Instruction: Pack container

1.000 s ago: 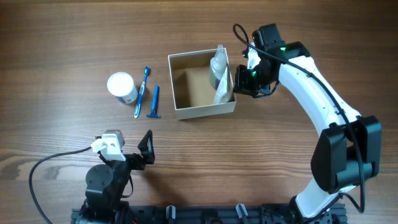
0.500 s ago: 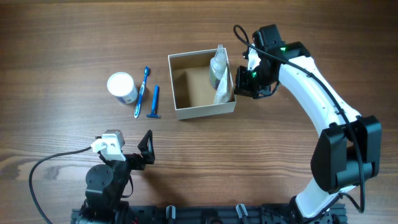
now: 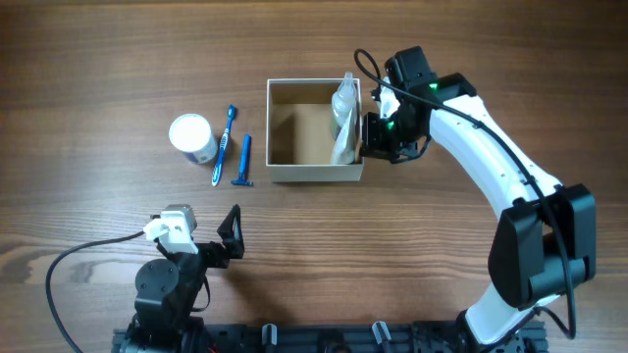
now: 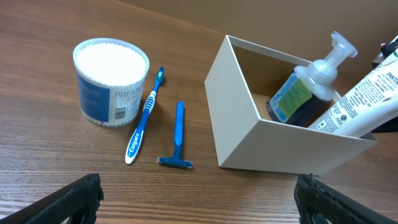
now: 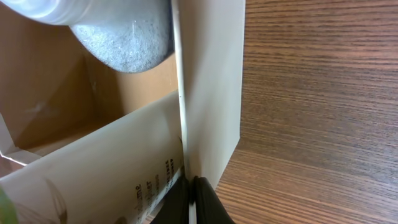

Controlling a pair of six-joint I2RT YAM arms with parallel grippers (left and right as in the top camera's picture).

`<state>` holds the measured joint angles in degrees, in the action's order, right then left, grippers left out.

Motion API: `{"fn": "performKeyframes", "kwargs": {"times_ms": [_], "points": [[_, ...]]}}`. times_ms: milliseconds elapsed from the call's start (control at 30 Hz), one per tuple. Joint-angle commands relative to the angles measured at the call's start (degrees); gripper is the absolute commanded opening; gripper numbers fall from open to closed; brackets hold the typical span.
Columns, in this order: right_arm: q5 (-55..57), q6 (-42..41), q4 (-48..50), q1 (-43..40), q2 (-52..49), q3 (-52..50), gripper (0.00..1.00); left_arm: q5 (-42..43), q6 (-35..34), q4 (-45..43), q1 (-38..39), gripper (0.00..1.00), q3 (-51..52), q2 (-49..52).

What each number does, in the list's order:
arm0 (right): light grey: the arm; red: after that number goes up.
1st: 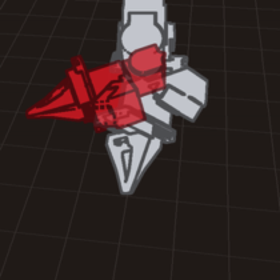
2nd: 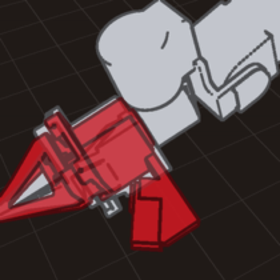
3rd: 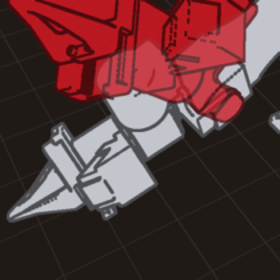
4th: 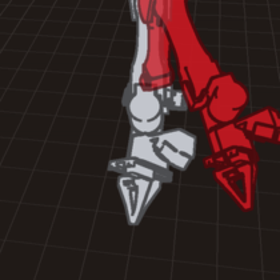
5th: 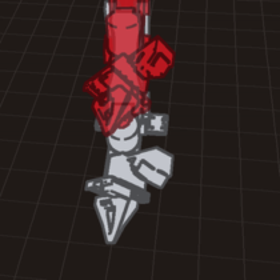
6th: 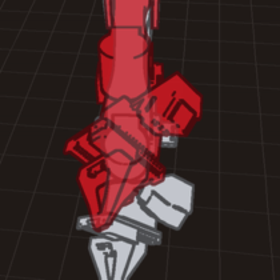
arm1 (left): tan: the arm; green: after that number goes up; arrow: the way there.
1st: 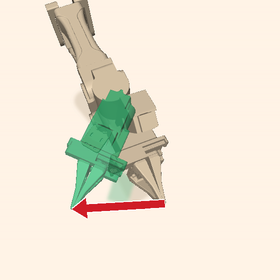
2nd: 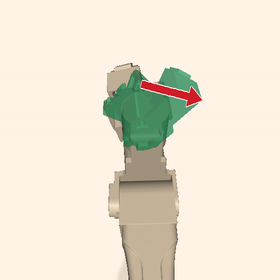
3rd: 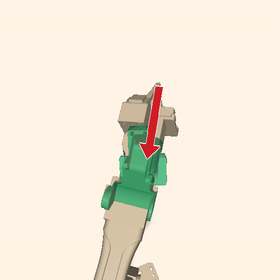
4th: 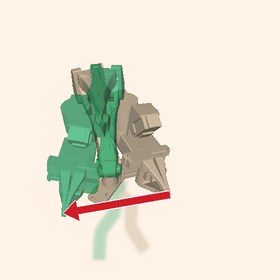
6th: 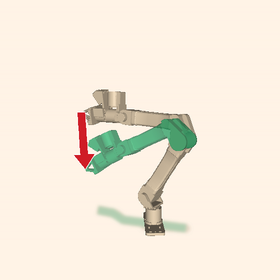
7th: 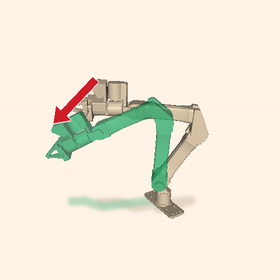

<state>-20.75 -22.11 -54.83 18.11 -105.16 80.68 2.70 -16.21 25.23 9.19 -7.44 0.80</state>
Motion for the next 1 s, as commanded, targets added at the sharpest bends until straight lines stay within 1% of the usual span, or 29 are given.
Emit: {"fn": "performKeyframes", "kwargs": {"times_ms": [0, 67, 133, 267, 300, 367, 500, 600, 700, 733, 767, 833, 900, 967], "points": [[5.18, -0.44, -0.04, -4.22, 4.2, -1.55, 0.52, -0.76, 0.74, -0.2, -0.42, 1.0, 0.13, -0.42], [6.69, -0.35, -0.04, -7.65, 8.28, -1.55, 0.58, -0.76, 0.76, -0.2, -0.42, 1.0, 0.13, -0.42], [8.2, -0.31, 0.0, -12.81, 14.16, -1.51, 0.66, -0.76, 0.74, -0.2, -0.42, 1.0, 0.13, -0.42], [8.74, -0.09, 0.11, -22.71, 24.94, -1.51, 0.76, -0.79, 0.76, -0.2, -0.42, 1.0, 0.13, -0.42], [8.74, -0.07, 0.24, -25.11, 27.82, -1.53, 0.81, -1.22, 0.9, -0.55, -0.42, 1.0, 0.13, -0.42], [8.74, 0.31, 0.52, -28.5, 32.59, -1.51, 0.9, -4.28, 0.94, -2.6, -0.42, 1.0, 0.13, -0.42], [8.76, 1.22, 1.38, -31.28, 40.09, -1.53, 0.99, -4.22, 0.87, -3.15, -0.42, 1.0, 0.13, -0.42], [8.74, 1.09, 1.22, -31.26, 43.54, -1.53, 1.0, -4.26, 0.94, -2.19, -0.42, 1.0, 0.11, -0.42], [8.74, 1.09, 1.22, -31.26, 45.2, -1.53, 1.0, -0.76, 0.72, -5.57, -0.42, 1.0, -0.87, -0.42], [8.74, 1.09, 1.22, -31.26, 45.18, -1.53, 1.0, -1.14, 0.72, -5.46, -0.42, 1.0, -2.05, -0.42], [8.74, 1.09, 1.22, -31.26, 45.11, -1.53, 1.0, -2.6, 0.52, -5.07, -0.42, 1.0, -3.74, -0.2], [8.74, 1.09, 1.22, -31.26, 44.37, -1.53, 1.0, -8.09, -1.05, -4.15, -0.42, 0.99, -8.81, 2.05], [8.74, 1.11, 1.25, -31.26, 43.41, -1.53, 1.0, -12.04, -1.05, -2.01, -0.42, 0.99, -14.97, 6.71], [8.74, 1.09, 1.25, -31.26, 42.21, -1.53, 1.0, -15.54, -1.05, 2.34, -0.42, 1.0, -22.6, 15.1]]}}
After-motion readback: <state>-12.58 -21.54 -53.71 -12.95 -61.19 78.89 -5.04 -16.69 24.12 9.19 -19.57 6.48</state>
